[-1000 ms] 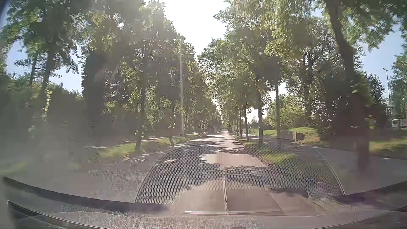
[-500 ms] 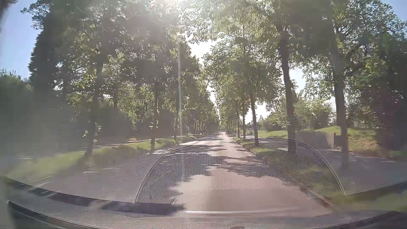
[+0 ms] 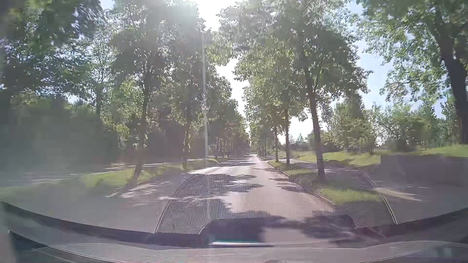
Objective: Follow the waypoints while adhering to traffic rules and regulations
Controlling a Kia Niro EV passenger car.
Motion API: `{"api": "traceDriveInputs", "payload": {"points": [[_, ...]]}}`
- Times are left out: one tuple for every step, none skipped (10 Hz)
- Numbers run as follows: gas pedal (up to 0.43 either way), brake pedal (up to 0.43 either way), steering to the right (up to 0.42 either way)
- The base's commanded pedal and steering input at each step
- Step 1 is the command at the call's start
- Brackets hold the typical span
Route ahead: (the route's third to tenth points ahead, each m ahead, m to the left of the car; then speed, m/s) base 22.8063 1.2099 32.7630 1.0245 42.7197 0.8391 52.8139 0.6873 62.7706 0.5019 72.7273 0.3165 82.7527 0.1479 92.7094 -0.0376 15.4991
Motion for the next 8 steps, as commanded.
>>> {"api": "traceDriveInputs", "payload": {"points": [[0.157,0.012,0.005],[0.157,0.012,0.006],[0.157,0.012,0.005],[0.157,0.012,0.005],[0.157,0.012,0.005],[0.157,0.012,0.004],[0.157,0.012,0.002],[0.157,0.012,-0.001]]}}
